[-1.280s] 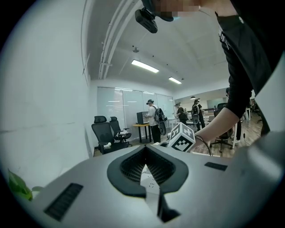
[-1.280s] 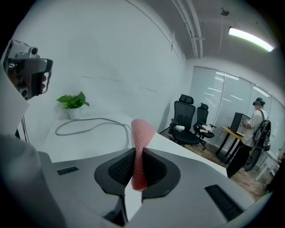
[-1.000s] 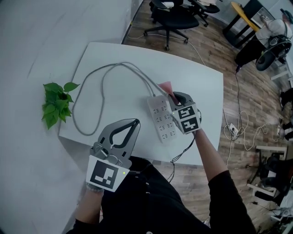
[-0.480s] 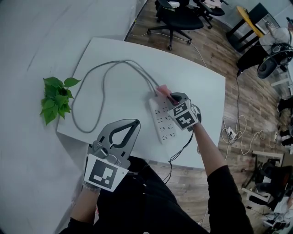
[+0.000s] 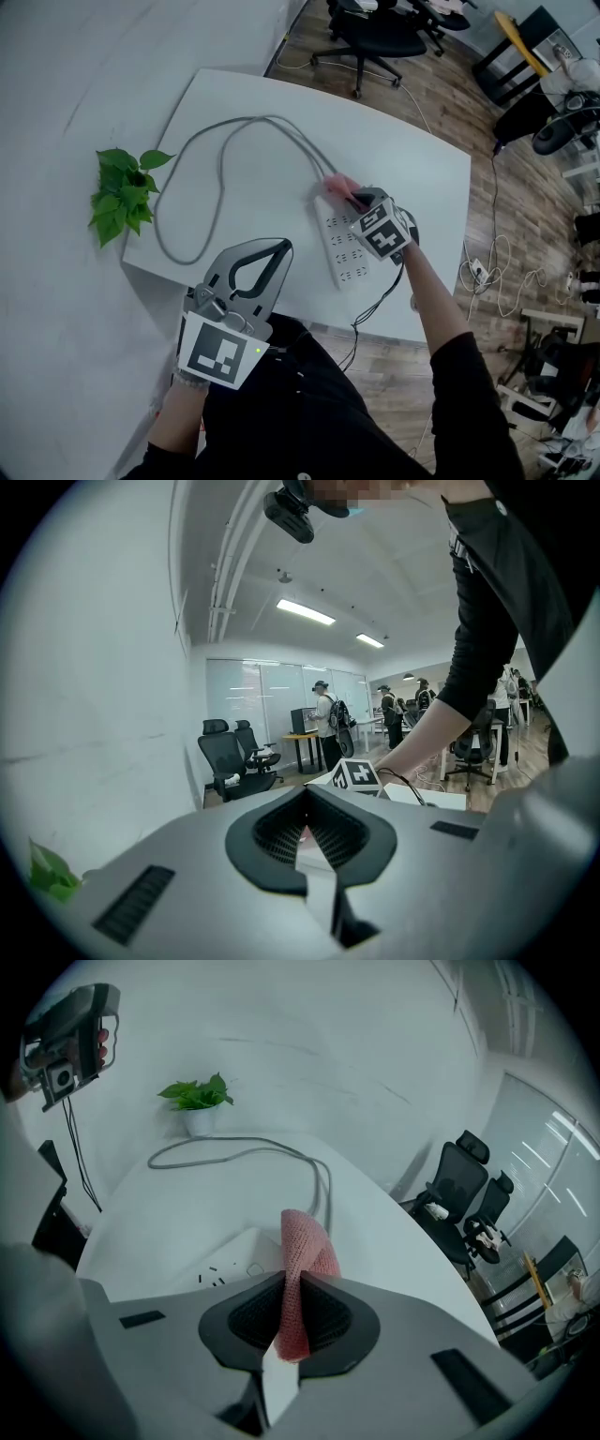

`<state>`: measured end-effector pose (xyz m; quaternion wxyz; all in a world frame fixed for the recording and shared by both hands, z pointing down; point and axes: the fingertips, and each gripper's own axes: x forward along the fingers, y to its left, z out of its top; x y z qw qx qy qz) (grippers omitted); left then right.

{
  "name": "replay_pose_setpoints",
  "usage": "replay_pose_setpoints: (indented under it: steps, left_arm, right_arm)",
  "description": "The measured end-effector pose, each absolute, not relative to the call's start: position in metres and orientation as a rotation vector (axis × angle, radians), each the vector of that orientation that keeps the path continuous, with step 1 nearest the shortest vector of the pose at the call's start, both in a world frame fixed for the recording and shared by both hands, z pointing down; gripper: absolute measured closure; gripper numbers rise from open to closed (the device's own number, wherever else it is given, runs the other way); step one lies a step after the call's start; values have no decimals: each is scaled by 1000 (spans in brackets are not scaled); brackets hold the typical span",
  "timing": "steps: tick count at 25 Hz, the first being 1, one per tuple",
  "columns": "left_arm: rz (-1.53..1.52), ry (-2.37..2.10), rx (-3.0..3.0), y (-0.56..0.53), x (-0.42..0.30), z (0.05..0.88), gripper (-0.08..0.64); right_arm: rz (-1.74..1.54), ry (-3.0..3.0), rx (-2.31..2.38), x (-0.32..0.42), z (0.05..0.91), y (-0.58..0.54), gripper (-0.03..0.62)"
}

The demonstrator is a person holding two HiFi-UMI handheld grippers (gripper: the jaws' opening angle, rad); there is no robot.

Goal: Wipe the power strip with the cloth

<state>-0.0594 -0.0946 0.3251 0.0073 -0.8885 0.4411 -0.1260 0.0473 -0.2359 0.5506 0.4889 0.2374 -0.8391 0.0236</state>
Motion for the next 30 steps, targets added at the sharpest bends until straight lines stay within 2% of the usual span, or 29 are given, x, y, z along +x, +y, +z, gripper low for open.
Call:
replay_pose_setpoints:
  steps: [30]
  left_arm:
    - [-381,1177,-2826,-76,-18,320,548]
  right_arm:
    - [219,-2082,686,96,553,-161,535]
